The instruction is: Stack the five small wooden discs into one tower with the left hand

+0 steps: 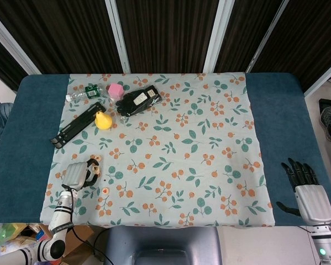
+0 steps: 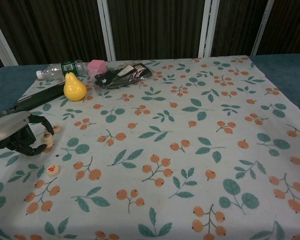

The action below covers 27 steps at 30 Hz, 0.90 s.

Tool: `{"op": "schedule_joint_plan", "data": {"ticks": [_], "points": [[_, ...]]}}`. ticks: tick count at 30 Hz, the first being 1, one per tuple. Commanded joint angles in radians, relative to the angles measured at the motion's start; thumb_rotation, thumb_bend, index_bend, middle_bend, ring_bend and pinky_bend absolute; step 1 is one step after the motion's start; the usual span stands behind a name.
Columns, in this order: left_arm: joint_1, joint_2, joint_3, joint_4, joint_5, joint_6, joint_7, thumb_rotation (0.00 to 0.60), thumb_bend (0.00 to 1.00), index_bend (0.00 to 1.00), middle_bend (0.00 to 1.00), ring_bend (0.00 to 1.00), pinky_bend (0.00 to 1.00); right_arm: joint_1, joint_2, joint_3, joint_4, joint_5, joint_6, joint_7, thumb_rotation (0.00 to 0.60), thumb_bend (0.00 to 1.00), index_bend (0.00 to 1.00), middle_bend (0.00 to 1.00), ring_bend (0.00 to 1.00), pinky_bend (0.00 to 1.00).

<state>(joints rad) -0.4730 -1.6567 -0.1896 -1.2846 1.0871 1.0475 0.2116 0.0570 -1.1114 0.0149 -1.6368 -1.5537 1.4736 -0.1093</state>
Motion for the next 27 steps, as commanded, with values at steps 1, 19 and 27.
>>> {"op": "schedule_joint_plan", "data": {"ticks": [1,19,27], "points": [[-0.002,0.006,0.004,-0.008,-0.006,-0.007,0.007,0.6,0.41,0.37,1.0,1.0,1.0,0.0,0.0,0.0,0.0,-0.001,0.001,0.0,0.6,0.08,0.0,0.0,0.0,0.0],[-0.002,0.017,0.013,-0.025,0.003,0.003,-0.006,0.6,0.41,0.37,1.0,1.0,1.0,-0.001,-0.002,0.0,0.0,0.001,0.0,-0.004,0.6,0.08,0.0,0.0,0.0,0.0],[0.004,0.049,-0.001,-0.072,0.024,0.022,-0.055,0.6,0.41,0.37,1.0,1.0,1.0,-0.003,-0.002,0.001,-0.001,0.001,0.003,-0.003,0.6,0.08,0.0,0.0,0.0,0.0]]}}
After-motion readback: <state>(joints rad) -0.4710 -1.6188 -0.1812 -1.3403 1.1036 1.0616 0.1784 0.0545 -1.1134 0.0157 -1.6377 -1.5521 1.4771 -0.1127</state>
